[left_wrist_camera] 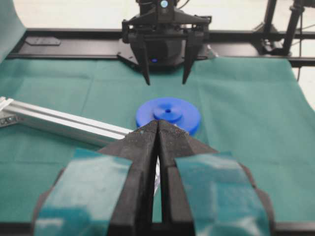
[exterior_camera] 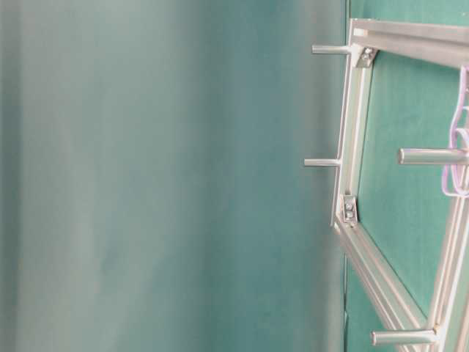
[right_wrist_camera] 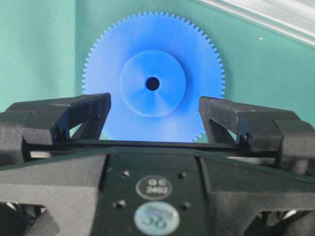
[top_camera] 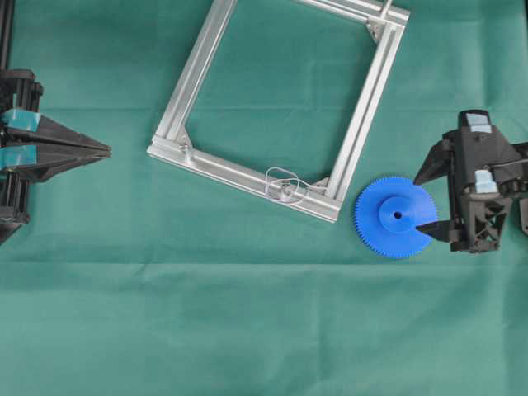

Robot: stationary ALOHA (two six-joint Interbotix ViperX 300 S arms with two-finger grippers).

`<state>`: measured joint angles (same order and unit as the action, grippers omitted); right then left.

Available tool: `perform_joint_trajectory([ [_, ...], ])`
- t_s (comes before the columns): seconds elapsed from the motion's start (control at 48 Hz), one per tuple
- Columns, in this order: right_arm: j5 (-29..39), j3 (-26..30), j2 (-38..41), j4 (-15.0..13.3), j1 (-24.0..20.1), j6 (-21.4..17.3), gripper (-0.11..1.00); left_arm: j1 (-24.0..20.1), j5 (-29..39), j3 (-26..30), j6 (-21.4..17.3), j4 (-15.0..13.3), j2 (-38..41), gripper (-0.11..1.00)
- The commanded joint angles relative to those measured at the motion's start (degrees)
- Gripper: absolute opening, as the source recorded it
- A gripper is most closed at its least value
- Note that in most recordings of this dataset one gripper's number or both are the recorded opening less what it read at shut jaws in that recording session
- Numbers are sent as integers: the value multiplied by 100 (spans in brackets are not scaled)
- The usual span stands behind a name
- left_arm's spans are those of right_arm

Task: Find the location of the shaft and insert the gear.
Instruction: 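Lower the right gripper over the blue gear's hub and close on it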

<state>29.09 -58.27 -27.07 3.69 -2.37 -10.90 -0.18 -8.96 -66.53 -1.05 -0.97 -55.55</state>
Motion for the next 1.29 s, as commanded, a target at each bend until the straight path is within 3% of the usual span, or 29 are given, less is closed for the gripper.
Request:
perform_joint_trajectory([
  [0.0,-88,158,97,18,-18,-9,91,0,-18,149,9,-18,26,1],
  [0.771,-712,149,1037,26,-18,-9,91,0,44,141,35,-26,62,1],
  [1.271,-888,123,1292,18,-18,-246,91,0,62,132,35,-18,62,1],
])
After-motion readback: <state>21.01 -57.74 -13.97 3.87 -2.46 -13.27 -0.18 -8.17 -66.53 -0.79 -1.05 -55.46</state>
